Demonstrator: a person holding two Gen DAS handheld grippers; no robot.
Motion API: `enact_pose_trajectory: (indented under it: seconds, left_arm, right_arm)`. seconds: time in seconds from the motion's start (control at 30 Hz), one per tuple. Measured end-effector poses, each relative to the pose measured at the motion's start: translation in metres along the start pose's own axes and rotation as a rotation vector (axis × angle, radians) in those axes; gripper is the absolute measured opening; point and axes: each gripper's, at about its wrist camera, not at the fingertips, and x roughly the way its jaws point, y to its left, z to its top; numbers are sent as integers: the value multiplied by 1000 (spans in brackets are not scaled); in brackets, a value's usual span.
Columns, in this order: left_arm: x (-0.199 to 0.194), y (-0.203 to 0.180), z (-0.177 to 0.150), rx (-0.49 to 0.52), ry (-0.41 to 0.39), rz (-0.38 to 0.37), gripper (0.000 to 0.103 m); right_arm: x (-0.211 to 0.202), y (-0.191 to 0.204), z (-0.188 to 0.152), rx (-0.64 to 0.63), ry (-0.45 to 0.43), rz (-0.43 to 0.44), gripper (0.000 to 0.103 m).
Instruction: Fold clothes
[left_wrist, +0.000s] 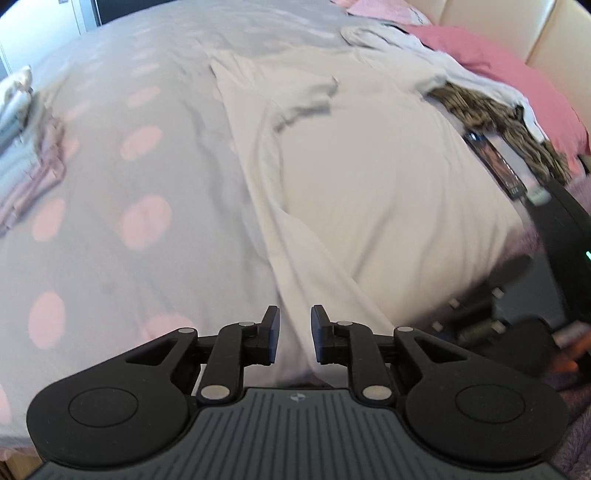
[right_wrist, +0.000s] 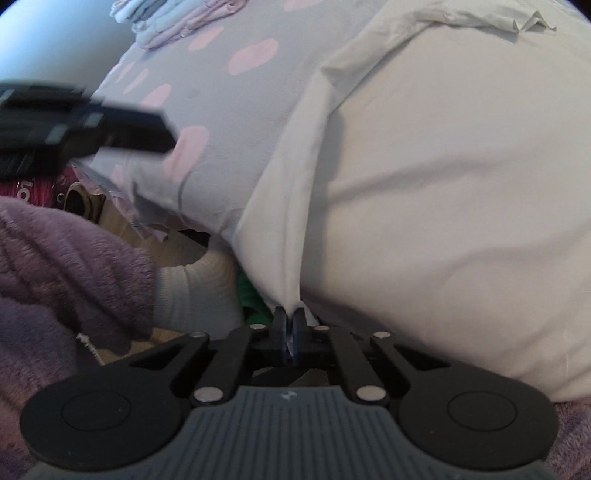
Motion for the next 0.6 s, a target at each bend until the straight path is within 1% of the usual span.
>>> enact_pose_trajectory:
  seconds: [0.07, 0.13, 0.2, 0.33, 0.4, 0.47, 0.53, 0.6]
  left_arm:
    - [-2, 10, 15, -5, -19, 21, 17]
    - [0, 21, 32, -7, -26, 60, 17]
    - [4, 31, 48, 16, -30, 81, 17]
    - [18, 49, 83, 50, -23, 77, 17]
    - [25, 56, 102, 82, -45, 79, 17]
    - [35, 59, 125, 103, -75, 59, 18]
    - [47, 59, 149, 109, -100, 34, 29]
    - [64, 53, 175, 127, -120, 10, 35]
  right_arm:
    - [-12, 1, -1, -1, -17, 8, 3]
    - [-23, 2, 0, 6, -35, 18, 3]
    - [-32, 1, 2, 2, -49, 10, 3]
    - [-42, -10, 1, 26, -37, -30, 3]
    - [-46, -20, -1, 49, -20, -51, 3]
    - [-46, -29, -3, 71, 2, -61, 3]
    - [-43, -38, -3, 99, 23, -55, 3]
    - [-38, -44, -3, 126, 37, -38, 3]
